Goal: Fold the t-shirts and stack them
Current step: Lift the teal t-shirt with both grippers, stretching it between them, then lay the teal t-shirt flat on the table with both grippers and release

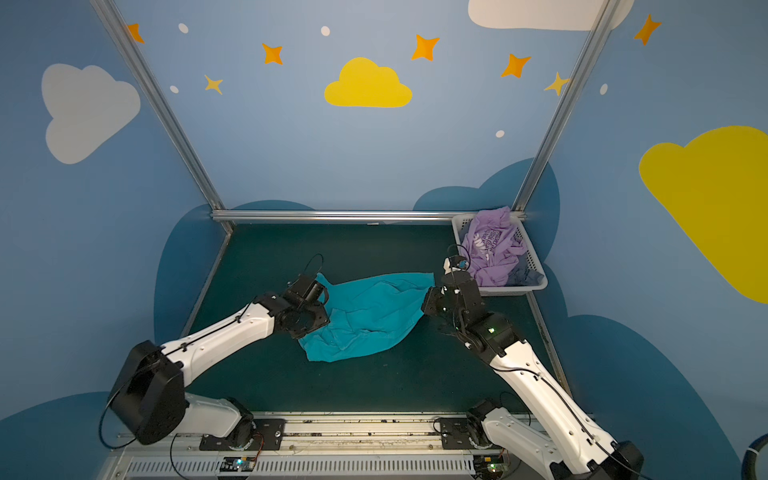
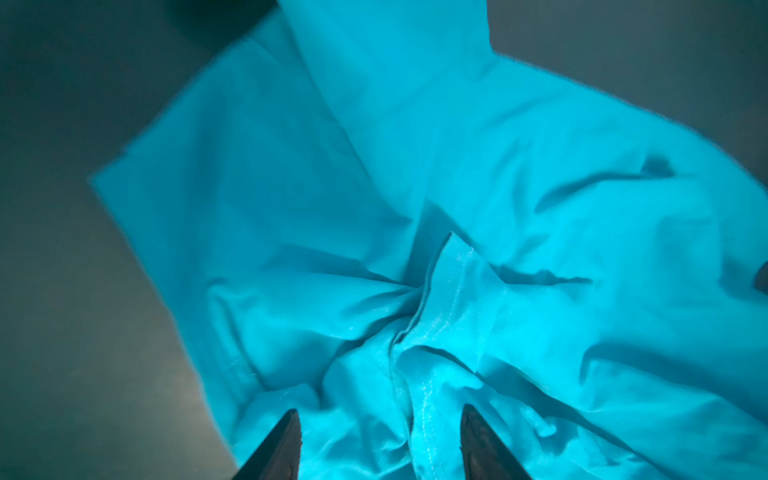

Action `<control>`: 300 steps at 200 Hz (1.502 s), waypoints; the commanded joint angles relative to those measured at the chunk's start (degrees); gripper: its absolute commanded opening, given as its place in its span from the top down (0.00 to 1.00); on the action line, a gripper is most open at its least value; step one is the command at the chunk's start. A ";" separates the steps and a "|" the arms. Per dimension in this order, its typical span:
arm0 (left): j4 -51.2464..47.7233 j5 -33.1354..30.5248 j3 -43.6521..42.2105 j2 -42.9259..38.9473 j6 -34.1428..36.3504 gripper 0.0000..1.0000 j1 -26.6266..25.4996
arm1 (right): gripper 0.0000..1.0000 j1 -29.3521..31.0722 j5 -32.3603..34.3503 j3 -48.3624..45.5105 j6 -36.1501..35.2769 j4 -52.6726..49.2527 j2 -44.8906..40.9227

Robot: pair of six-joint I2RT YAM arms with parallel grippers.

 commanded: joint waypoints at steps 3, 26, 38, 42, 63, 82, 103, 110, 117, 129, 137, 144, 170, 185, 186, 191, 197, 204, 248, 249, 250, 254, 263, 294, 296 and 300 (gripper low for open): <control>1.33 1.57 2.30 5.17 1.06 0.43 -0.45 | 1.00 -0.47 0.88 -0.88 0.35 0.99 -0.87; 2.42 2.21 4.24 9.84 1.65 0.53 -1.22 | 1.00 -0.65 0.75 -1.14 0.40 0.75 -1.13; 2.29 2.08 5.28 11.73 2.03 0.57 -1.47 | 1.00 -0.73 0.62 -1.33 0.43 0.73 -1.19; 2.27 2.06 5.73 12.27 2.06 0.58 -1.52 | 1.00 -0.74 0.58 -1.41 0.48 0.67 -1.22; 1.75 2.08 7.42 14.34 2.39 0.76 -1.72 | 1.00 -1.00 0.38 -1.77 0.69 0.63 -1.14; 0.59 1.58 9.18 15.02 2.90 0.96 -1.85 | 1.00 -1.26 0.14 -1.86 0.71 0.65 -1.12; -2.00 0.51 11.83 14.47 4.21 0.96 -1.81 | 1.00 -1.66 0.00 -1.60 0.46 0.67 -1.04; -3.44 -0.32 13.22 13.93 4.88 0.96 -1.77 | 1.00 -1.86 -0.11 -1.30 0.20 0.73 -0.99; -5.19 -1.22 15.04 13.26 5.83 0.96 -1.71 | 1.00 -2.09 -0.28 -0.78 -0.21 0.73 -0.72; -8.32 -2.89 18.87 11.63 7.53 0.96 -1.36 | 1.00 -2.48 -0.75 0.83 -1.24 0.60 -0.11; -10.58 -4.12 21.79 10.28 8.84 0.96 -1.01 | 1.00 -2.67 -1.15 2.47 -2.09 0.41 0.62; -12.49 -5.30 24.57 9.04 9.81 0.96 -0.70 | 1.00 -2.83 -1.35 4.30 -2.95 0.05 1.22; -17.87 -11.79 34.72 3.22 11.34 0.96 0.83 | 1.00 -2.85 -1.93 12.65 -6.15 -0.57 3.30; -17.19 -16.39 38.81 -1.55 14.36 0.96 1.43 | 1.00 -2.85 -2.62 17.67 -7.27 -0.12 4.25; -17.17 -16.64 39.14 -1.87 14.49 0.96 1.45 | 1.00 -2.85 -2.68 17.97 -7.33 -0.14 4.33; -17.32 -17.86 40.69 -3.37 15.08 0.96 1.71 | 1.00 -2.85 -3.11 19.58 -7.59 0.10 4.61; -17.69 -19.22 42.82 -5.11 15.70 0.96 1.96 | 1.00 -2.78 -3.82 21.57 -7.81 0.25 5.03; -18.29 -20.73 45.36 -6.89 16.44 0.96 2.09 | 1.00 -2.72 -4.74 23.78 -8.01 0.37 5.53; -9.00 -26.75 46.17 -21.40 23.16 0.96 2.21 | 1.00 3.21 -13.05 37.28 -12.68 1.47 9.56; -8.59 -26.79 45.99 -21.86 23.37 0.96 2.24 | 1.00 3.48 -12.99 37.57 -12.85 1.45 9.66; -8.22 -26.86 45.85 -22.18 23.52 0.96 2.17 | 1.00 3.74 -12.97 37.90 -13.06 1.40 9.72; -6.91 -27.14 45.31 -23.43 24.11 0.96 2.18 | 1.00 4.76 -12.86 39.20 -13.80 1.21 10.12; -5.05 -27.52 44.77 -25.97 25.52 0.96 2.26 | 1.00 6.88 -12.85 42.10 -15.11 0.79 10.82; -2.96 -27.28 47.84 -30.16 28.13 0.96 2.16 | 1.00 10.60 -16.89 50.70 -15.35 -0.78 13.50; -2.93 -27.27 48.19 -30.24 28.15 0.96 2.20 | 1.00 10.77 -17.07 51.01 -15.25 -0.83 13.53; -2.92 -27.21 48.82 -30.39 28.33 0.96 2.19 | 1.00 11.21 -17.34 51.48 -15.13 -0.84 13.63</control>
